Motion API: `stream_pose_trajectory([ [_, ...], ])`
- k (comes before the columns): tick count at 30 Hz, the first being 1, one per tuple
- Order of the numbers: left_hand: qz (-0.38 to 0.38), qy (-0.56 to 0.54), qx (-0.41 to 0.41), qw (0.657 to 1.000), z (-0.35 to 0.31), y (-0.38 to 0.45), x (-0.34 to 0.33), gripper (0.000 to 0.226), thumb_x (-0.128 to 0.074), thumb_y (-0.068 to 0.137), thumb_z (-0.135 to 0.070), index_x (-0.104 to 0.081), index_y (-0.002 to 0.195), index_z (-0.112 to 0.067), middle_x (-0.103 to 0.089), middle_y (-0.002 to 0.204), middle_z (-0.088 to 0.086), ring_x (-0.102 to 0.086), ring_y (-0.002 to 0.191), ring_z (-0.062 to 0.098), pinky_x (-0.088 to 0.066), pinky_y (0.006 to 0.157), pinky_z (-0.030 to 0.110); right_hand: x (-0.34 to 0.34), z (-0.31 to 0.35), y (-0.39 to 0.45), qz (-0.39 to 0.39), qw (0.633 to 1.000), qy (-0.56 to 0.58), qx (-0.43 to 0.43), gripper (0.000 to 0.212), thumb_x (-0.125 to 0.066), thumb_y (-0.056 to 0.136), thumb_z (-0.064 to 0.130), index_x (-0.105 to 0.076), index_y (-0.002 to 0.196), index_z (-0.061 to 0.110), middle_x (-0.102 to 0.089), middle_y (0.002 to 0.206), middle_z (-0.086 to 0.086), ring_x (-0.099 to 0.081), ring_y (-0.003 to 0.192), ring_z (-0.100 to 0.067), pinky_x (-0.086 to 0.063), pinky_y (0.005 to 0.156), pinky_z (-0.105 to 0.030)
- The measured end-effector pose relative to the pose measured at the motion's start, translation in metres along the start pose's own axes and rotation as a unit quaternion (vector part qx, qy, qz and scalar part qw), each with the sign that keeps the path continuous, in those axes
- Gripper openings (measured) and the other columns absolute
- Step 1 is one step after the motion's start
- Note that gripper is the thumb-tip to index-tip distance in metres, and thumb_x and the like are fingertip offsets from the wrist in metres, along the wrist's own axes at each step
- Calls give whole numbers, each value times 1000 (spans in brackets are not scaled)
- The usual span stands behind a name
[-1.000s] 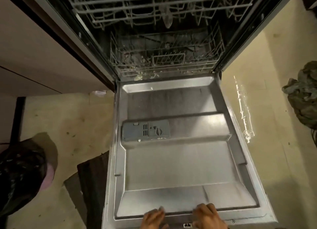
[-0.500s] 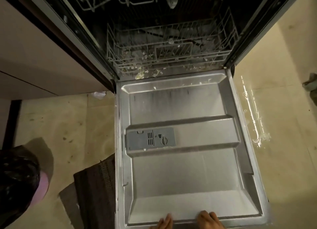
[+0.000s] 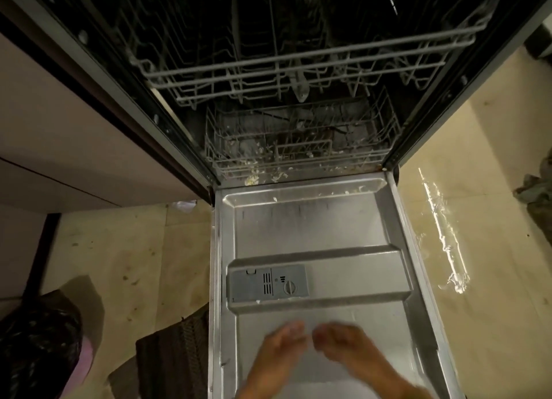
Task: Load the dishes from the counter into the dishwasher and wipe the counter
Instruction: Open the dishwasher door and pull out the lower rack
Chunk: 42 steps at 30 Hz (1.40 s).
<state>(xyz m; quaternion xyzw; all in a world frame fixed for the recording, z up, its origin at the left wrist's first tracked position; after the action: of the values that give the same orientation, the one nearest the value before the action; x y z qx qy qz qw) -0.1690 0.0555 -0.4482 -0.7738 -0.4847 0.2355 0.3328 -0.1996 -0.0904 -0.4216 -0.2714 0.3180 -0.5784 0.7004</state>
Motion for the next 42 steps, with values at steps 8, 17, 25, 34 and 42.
stream_pose_trajectory([
  [8, -161, -61, -211, 962, -250, 2, 55, 26, -61, 95, -27, -70, 117, -17, -73, 113, -2, -67, 110, 12, -51, 98, 25, 48, 250, 12, -5, 935, 302, 184, 48, -59, 81, 20, -56, 126, 2, -69, 118, -16, -66, 111, -28, -53, 98, -37],
  [17, -324, 366, -423, 763, -382, 9, 80, 47, -58, 95, -27, -53, 140, -14, -65, 126, 5, -66, 104, 19, -56, 85, 30, 92, 405, 31, -315, 885, -68, 336, 14, -66, 89, 19, -70, 102, 16, -69, 81, 3, -63, 70, -10, -49, 56, -20],
  [25, -322, 438, -436, 717, -357, 20, 77, 65, -61, 94, -19, -35, 152, -8, -44, 147, 12, -43, 136, 31, -48, 101, 39, 94, 406, 40, -341, 841, -225, 354, 13, -65, 88, 16, -69, 100, 16, -66, 89, 6, -58, 78, -1, -39, 59, 3],
  [34, -312, 463, -452, 696, -335, 28, 76, 66, -65, 90, -15, -37, 149, -4, -39, 151, 15, -31, 145, 32, -33, 111, 30, 86, 388, 34, -333, 778, -296, 443, 23, -58, 89, 1, -67, 110, 7, -63, 91, 3, -55, 67, 13, -39, 58, -1],
  [42, -265, 509, -381, 725, -308, 61, 81, 65, -65, 90, -15, -38, 149, -7, -47, 146, 14, -42, 137, 33, -50, 102, 47, 77, 346, 38, -388, 668, -373, 513, 35, -53, 88, 2, -59, 122, 7, -49, 137, -8, -55, 117, -20, -49, 88, -17],
])
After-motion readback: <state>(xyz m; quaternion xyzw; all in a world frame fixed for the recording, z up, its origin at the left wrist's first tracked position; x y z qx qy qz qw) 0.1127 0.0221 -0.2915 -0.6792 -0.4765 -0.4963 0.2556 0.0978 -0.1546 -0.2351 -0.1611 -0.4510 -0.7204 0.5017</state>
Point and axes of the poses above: each hand's wrist, its own y-axis towards the middle knuckle, its own x-axis out of the back of the hand, z = x × y, the point moved 4 cm from there along y, towards the middle knuckle
